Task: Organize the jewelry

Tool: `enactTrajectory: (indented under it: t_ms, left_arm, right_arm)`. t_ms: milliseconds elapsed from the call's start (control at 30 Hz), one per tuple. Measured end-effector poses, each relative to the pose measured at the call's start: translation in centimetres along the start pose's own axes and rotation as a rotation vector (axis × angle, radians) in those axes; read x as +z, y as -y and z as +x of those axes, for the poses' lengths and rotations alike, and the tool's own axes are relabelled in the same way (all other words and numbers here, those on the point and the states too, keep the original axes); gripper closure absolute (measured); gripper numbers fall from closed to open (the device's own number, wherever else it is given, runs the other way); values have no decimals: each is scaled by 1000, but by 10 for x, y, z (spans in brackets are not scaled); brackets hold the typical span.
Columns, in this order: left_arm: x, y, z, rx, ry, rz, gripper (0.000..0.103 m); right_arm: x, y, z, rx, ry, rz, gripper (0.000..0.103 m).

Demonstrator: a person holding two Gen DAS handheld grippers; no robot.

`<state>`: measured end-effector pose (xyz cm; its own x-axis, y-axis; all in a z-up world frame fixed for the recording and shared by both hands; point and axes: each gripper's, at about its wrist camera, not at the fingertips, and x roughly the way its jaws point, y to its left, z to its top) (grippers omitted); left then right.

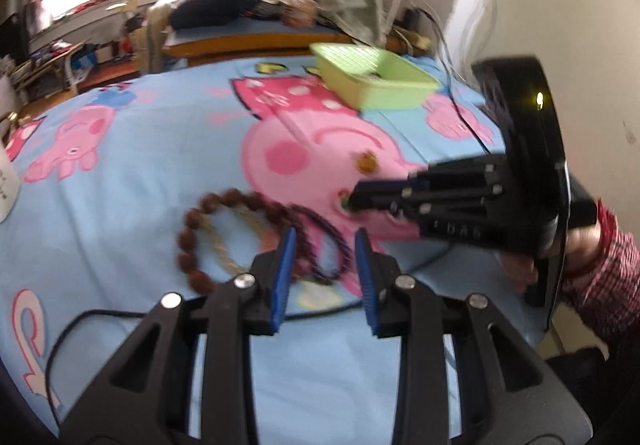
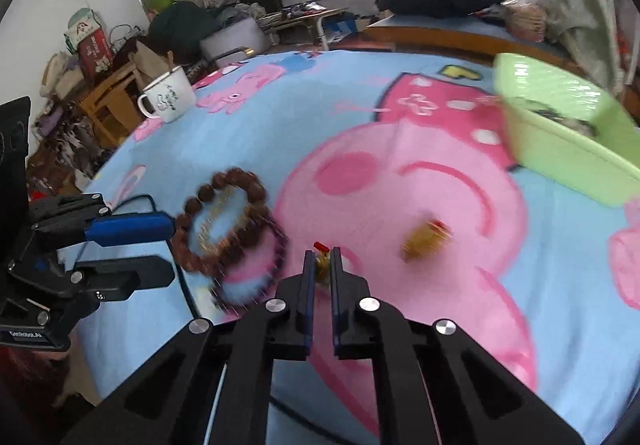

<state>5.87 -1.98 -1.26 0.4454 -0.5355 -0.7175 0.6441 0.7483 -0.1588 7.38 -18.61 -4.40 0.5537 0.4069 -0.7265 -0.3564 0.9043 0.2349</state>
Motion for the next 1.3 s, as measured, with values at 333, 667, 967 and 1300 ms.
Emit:
enactTrajectory:
  t_ms: [333,667,967,1300]
  left_arm:
    - [-4,35,45,46,-104,130,74]
    - [-7,46,45,67,-126,154,78]
    - [-4,46,53,57,-139,130,89]
    - [76,42,56,-133,-88,60,89]
  right_arm:
    - [-58,48,-53,-63,79,129,103]
    - [-51,41,-56,-20,116,87,103]
    - [-42,26,-34,-52,38,-24,92]
    - [-27,57,-66,-76,155,-1,103]
